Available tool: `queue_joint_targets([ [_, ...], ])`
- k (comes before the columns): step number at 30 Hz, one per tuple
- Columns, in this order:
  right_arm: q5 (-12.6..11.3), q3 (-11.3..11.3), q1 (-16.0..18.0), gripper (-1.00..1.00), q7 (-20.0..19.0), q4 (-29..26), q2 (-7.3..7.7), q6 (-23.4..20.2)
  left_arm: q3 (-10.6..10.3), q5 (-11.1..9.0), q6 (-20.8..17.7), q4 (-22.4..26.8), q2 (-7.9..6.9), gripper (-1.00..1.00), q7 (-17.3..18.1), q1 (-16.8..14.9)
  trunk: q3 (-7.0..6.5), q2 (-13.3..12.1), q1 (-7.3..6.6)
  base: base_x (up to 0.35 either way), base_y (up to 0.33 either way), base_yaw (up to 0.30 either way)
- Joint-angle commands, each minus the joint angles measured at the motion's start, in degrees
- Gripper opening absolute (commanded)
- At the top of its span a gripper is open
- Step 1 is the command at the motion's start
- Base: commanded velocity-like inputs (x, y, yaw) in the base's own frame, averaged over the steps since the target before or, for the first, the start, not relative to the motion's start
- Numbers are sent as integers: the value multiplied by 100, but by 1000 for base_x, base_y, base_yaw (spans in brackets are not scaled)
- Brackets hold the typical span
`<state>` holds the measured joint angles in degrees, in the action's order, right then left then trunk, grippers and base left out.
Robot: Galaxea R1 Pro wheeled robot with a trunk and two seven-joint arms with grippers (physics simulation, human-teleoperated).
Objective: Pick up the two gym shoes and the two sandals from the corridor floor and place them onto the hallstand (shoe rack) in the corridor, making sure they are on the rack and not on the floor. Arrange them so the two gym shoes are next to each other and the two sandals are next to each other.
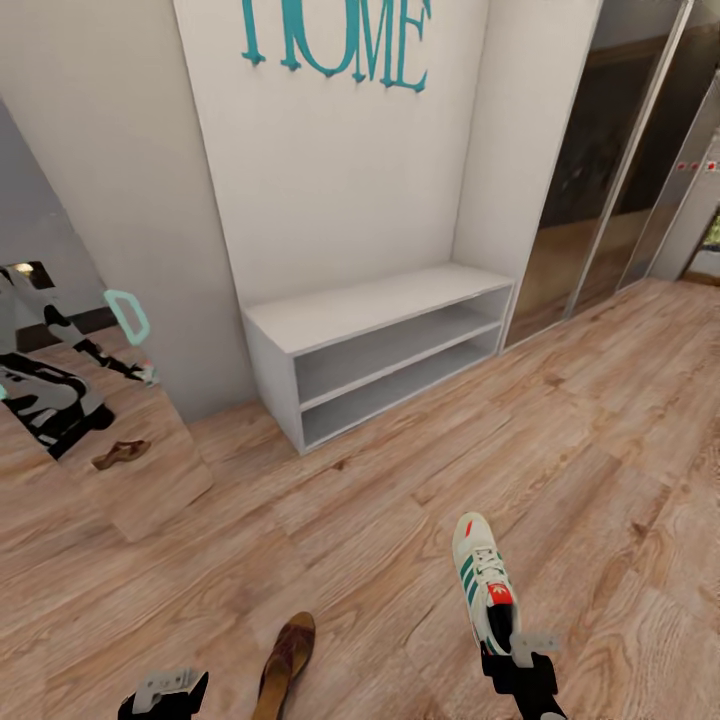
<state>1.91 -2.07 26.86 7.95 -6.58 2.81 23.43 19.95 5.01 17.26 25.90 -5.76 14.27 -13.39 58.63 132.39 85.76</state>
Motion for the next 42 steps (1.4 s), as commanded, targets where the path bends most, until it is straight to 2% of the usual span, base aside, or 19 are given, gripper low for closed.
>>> queue_joint_targets([
  [1, 20, -22, 5, -100, 40, 5, 0, 13, 49, 53, 24, -6, 4, 100, 38, -3, 5, 2, -1, 0, 299, -219],
  [10, 20, -18, 4, -100, 48, -1, 0, 13, 45, 53, 24, -6, 11, 100, 40, -5, 5, 2, -1, 0, 154, -90],
  [23, 20, -14, 5, -100, 43, -1, 0, 13, 44, 58, 24, -6, 22, 100, 41, -5, -1, 2, -1, -4, 9, -60],
  [31, 20, -16, 3, -100, 45, -1, 0, 13, 51, 60, 24, -6, 22, 100, 36, -6, -5, 2, -1, -170, 0, -67],
  [42, 20, -14, 6, -100, 41, -20, -8, 18, 37, 69, 24, 11, 3, 100, 40, -6, -5, 2, -1, -28, 0, -5],
])
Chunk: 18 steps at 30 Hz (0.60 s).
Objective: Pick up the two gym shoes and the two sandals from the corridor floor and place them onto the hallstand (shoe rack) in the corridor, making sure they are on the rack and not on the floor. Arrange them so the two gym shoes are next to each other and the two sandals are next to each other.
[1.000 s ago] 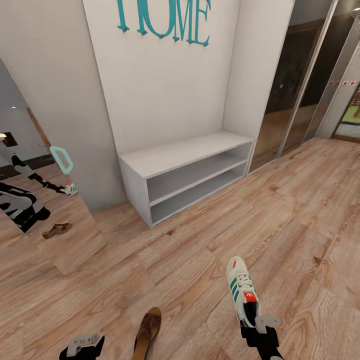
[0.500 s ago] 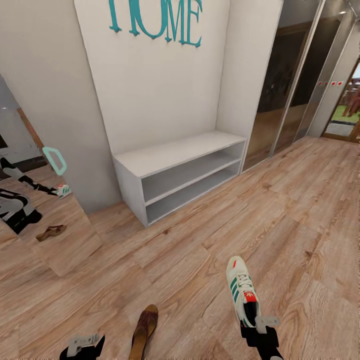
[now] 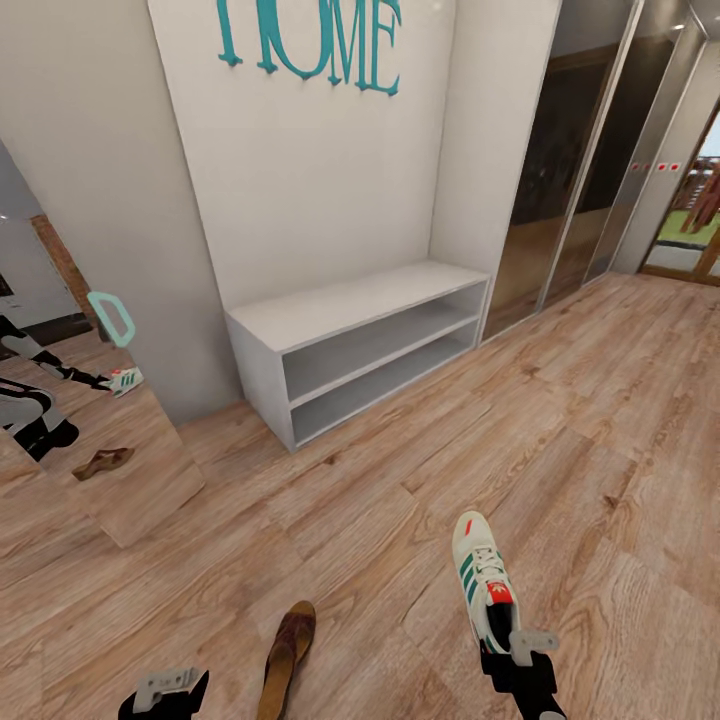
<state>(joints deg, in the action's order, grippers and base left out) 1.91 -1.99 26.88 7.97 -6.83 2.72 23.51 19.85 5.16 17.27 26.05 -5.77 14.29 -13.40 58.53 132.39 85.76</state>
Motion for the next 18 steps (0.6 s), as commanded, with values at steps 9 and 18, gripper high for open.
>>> queue_joint_targets([
  [9, -88, -24, 95, -100, -44, -136, -6, -121, -147, 269, -228, -72, 149, 100, -84, -196, 5, 2, -1, 0, 0, 0],
  [18, 69, -36, 365, -100, 26, -425, -250, 34, 20, 62, 0, 52, -22, 100, 46, -17, 5, 2, -1, 0, 0, 0],
])
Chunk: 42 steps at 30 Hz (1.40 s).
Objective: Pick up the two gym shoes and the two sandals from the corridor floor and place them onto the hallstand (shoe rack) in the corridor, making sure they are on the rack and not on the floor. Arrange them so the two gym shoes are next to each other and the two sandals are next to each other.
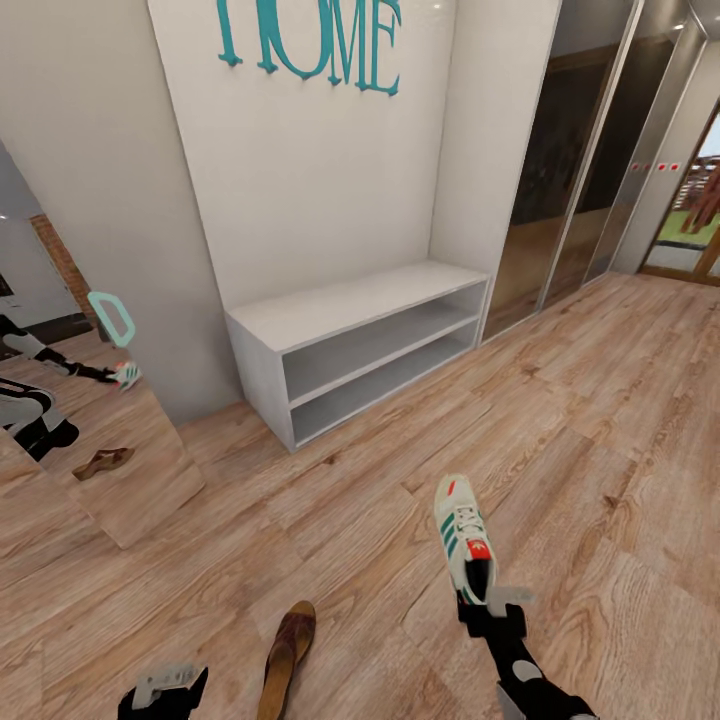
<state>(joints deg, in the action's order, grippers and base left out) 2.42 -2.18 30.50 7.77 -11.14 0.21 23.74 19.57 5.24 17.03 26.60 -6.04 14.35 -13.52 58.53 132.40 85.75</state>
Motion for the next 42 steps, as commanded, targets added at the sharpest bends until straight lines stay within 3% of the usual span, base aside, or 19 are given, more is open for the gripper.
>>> queue_joint_targets([
  [1, 20, -15, 37, -100, 46, 6, -2, 42, 48, 56, 56, -4, 5, 100, 40, 28, 5, 2, -1, 0, 0, 0],
  [9, 26, -29, 302, -100, 35, 0, -16, 299, 40, 96, 314, -46, 73, 100, 49, -57, 5, 2, -1, 0, 0, 0],
  [20, 21, -18, 342, -100, 33, -302, -15, 316, 38, 438, 177, -167, 406, 100, 16, -413, 5, 2, -1, 0, 0, 0],
  [24, 21, -14, 342, -100, 38, -432, -13, 187, 38, 566, 49, -168, 444, 100, 21, -543, 5, 2, -1, 0, 0, 0],
  [25, 22, -7, 342, -100, 40, -1879, -7, -694, 38, 900, -377, -165, 452, 100, 23, -1235, 5, 2, -1, 0, 0, 0],
  [30, 19, -1, 342, -100, 40, -2300, 19, -1161, 33, 909, -419, -167, 442, 100, 24, -1248, 5, 2, -1, 0, 0, 0],
  [42, 15, -1, 342, -100, 40, -2425, 76, -1230, 46, 921, -370, -173, 428, 100, 24, -1195, 5, 2, -1, 0, 0, 0],
])
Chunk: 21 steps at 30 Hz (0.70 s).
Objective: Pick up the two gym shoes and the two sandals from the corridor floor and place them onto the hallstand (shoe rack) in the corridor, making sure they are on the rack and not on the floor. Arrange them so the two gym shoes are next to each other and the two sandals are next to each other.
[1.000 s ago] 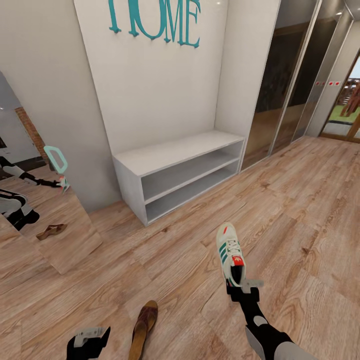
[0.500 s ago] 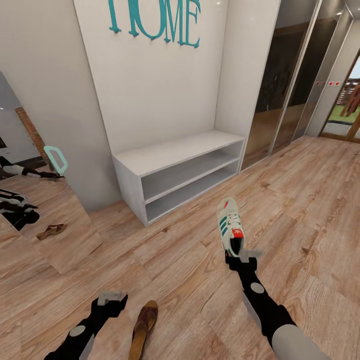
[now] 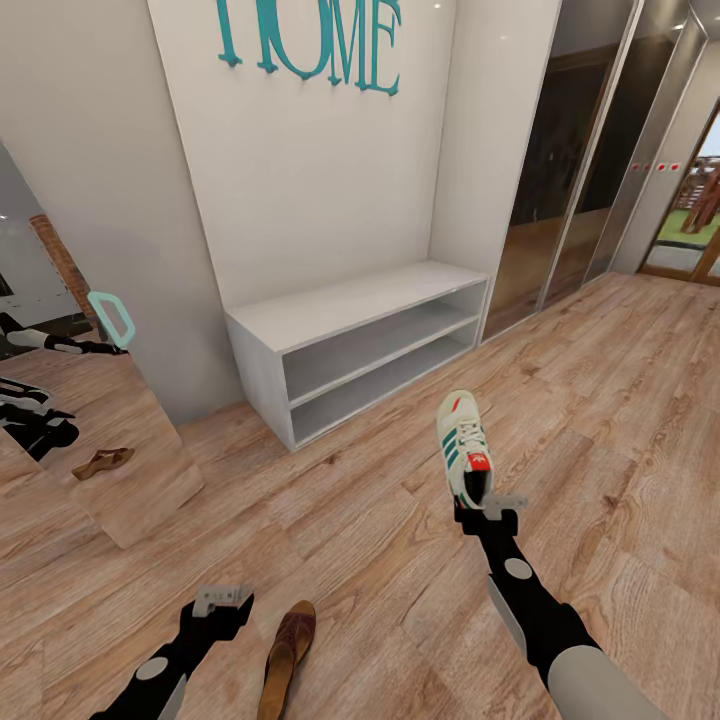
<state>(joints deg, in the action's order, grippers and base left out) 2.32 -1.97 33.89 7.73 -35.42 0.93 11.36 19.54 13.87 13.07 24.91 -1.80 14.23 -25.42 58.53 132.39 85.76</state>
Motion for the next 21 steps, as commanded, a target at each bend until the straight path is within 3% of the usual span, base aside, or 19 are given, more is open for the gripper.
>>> queue_joint_targets([
  [1, 24, -22, 3, -100, 45, 3, 5, 8, 49, 58, 28, -3, 4, 100, 36, -2, 5, 2, -1, 0, 0, 0],
  [6, 23, -22, 3, -100, 45, 1, 5, 7, 49, 52, 43, 4, -2, 100, 36, 22, 1, 2, -1, 0, 0, -121],
  [16, 23, -23, 3, -100, 45, 1, 4, 1, 41, 46, 54, 51, -5, 100, 41, 28, -26, 2, -1, 0, 0, -255],
  [21, 16, -23, 3, -100, 45, -6, 4, 3, 41, 46, 49, 75, -5, 100, 44, 29, -31, 2, -1, 0, 0, -106],
])
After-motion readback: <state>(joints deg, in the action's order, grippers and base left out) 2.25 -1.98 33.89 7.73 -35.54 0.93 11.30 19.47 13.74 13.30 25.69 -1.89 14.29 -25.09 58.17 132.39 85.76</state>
